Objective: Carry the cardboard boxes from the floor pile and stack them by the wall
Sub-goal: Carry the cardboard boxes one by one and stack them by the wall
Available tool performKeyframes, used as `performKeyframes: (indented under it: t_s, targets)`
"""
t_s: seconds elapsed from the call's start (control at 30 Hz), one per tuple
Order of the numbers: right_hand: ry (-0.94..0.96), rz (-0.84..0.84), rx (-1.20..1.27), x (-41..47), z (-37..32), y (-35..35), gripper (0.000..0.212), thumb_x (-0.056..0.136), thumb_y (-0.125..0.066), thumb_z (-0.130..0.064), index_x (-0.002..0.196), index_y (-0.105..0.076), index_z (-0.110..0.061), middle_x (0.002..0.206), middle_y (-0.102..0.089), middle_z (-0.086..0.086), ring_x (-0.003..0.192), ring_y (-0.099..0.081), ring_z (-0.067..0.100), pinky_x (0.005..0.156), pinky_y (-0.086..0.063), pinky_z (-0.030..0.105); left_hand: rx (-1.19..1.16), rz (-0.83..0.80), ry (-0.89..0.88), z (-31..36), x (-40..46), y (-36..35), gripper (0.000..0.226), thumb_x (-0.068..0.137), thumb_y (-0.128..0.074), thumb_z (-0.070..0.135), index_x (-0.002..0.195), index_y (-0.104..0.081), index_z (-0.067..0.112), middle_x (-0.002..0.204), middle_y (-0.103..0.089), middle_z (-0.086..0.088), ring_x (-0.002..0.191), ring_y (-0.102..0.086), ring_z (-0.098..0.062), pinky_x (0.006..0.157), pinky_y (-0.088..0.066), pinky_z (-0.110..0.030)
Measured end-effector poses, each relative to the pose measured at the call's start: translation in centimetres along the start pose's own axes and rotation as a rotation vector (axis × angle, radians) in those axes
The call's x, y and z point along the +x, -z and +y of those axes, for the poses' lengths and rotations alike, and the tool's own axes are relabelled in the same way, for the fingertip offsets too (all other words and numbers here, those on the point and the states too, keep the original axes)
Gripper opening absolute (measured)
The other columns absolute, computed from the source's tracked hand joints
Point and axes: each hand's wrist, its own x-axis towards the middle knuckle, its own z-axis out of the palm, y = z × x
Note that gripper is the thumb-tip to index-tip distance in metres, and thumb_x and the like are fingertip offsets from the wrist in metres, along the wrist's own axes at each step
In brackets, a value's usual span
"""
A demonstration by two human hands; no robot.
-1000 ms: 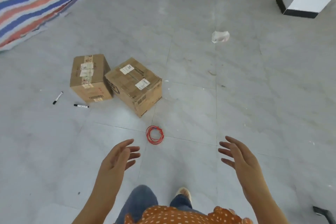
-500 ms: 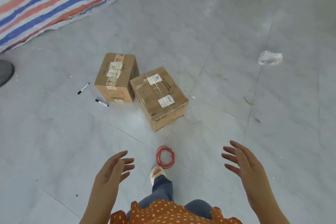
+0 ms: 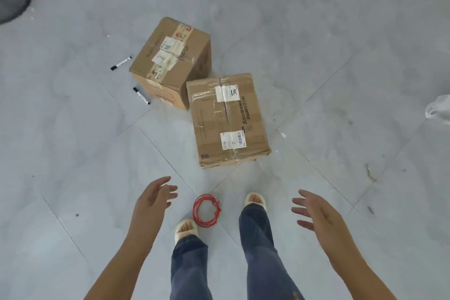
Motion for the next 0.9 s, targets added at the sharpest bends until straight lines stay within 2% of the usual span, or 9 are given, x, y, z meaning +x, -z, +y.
performKeyframes:
  t_s: [0.17, 0.27, 0.37, 0.43, 0.47, 0.53, 0.57, 0.7, 0.9]
  targets:
    - [-0.051, -0.113, -0.127, 16.1, 2.9, -1.8, 0.025, 0.102, -0.037, -0.028, 0.121, -0.053, -0.024, 0.115, -0.062, -0.004, 0.099, -0.061, 0.007, 0.080, -0.050, 0.019, -0.067, 0.075, 0.202, -4.5, 10.9, -9.1, 0.021, 0.101, -0.041, 0.020, 0.114, -0.057, 0.022, 0.103, -0.066, 0.000, 0.093, -0.063, -0.012, 0.074, -0.049, -0.025]
    - [-0.056, -0.088, -0.196, 25.2, 5.5, -4.3, 0.033, 0.102, -0.039, -0.028, 0.130, -0.052, -0.017, 0.124, -0.059, 0.005, 0.113, -0.058, 0.020, 0.096, -0.049, 0.038, -0.078, 0.139, 0.324, -8.1, 17.3, -13.7, 0.032, 0.099, -0.042, 0.022, 0.130, -0.049, 0.016, 0.110, -0.059, -0.003, 0.089, -0.057, -0.011, 0.086, -0.048, -0.034]
    - [-0.045, -0.004, -0.263, 33.4, 8.4, -7.0, 0.048, 0.100, -0.039, -0.030, 0.146, -0.035, -0.016, 0.145, -0.044, 0.006, 0.130, -0.044, 0.022, 0.104, -0.038, 0.035, -0.029, 0.204, 0.398, -12.0, 23.5, -16.5, 0.050, 0.097, -0.043, 0.030, 0.145, -0.033, 0.017, 0.135, -0.049, -0.004, 0.111, -0.050, -0.020, 0.102, -0.040, -0.039]
    - [-0.075, -0.014, -0.258, 37.7, 11.0, -9.0, 0.056, 0.100, -0.038, -0.039, 0.151, -0.024, -0.019, 0.152, -0.035, 0.006, 0.137, -0.036, 0.022, 0.107, -0.032, 0.036, -0.047, 0.196, 0.433, -14.9, 26.8, -17.6, 0.048, 0.097, -0.044, 0.035, 0.142, -0.037, 0.020, 0.138, -0.047, 0.002, 0.122, -0.045, -0.023, 0.102, -0.037, -0.039]
    - [-0.090, -0.043, -0.252, 39.5, 12.1, -9.9, 0.058, 0.100, -0.037, -0.043, 0.151, -0.024, -0.019, 0.152, -0.036, 0.006, 0.137, -0.037, 0.023, 0.107, -0.033, 0.037, -0.109, 0.182, 0.450, -16.4, 28.3, -18.1, 0.037, 0.097, -0.045, 0.037, 0.131, -0.048, 0.022, 0.127, -0.052, 0.006, 0.116, -0.048, -0.021, 0.097, -0.039, -0.037]
    - [-0.077, -0.079, -0.221, 41.6, 14.0, -11.4, 0.057, 0.098, -0.039, -0.049, 0.147, -0.032, -0.021, 0.142, -0.048, 0.004, 0.128, -0.046, 0.023, 0.101, -0.038, 0.034, -0.255, 0.143, 0.489, -18.8, 30.0, -18.6, 0.018, 0.096, -0.049, 0.041, 0.103, -0.056, 0.026, 0.104, -0.056, 0.014, 0.102, -0.051, -0.012, 0.091, -0.040, -0.035]
    - [-0.046, -0.074, -0.186, 42.3, 14.6, -11.9, 0.055, 0.097, -0.041, -0.052, 0.144, -0.037, -0.023, 0.137, -0.052, 0.001, 0.124, -0.050, 0.020, 0.098, -0.040, 0.032, -0.291, 0.116, 0.486, -19.8, 30.6, -18.8, 0.018, 0.095, -0.049, 0.045, 0.103, -0.055, 0.030, 0.105, -0.056, 0.016, 0.104, -0.051, -0.008, 0.094, -0.040, -0.036]
    - [-0.044, -0.089, 0.015, 43.1, 15.8, -11.7, 0.037, 0.091, -0.045, -0.061, 0.124, -0.050, -0.046, 0.120, -0.062, -0.019, 0.113, -0.059, 0.007, 0.094, -0.051, 0.038, -0.277, 0.048, 0.385, -22.4, 31.8, -19.0, 0.033, 0.092, -0.039, 0.062, 0.119, -0.045, 0.043, 0.116, -0.052, 0.021, 0.118, -0.046, -0.006, 0.100, -0.039, -0.037]
    - [-0.127, -0.146, 0.139, 41.9, 13.0, -11.9, 0.048, 0.097, -0.040, -0.054, 0.143, -0.038, -0.039, 0.133, -0.056, -0.012, 0.117, -0.057, 0.013, 0.091, -0.049, 0.051, -0.238, 0.062, 0.233, -20.3, 31.1, -18.8, 0.042, 0.097, -0.035, 0.054, 0.138, -0.034, 0.049, 0.107, -0.046, 0.039, 0.116, -0.044, 0.001, 0.111, -0.032, -0.039]
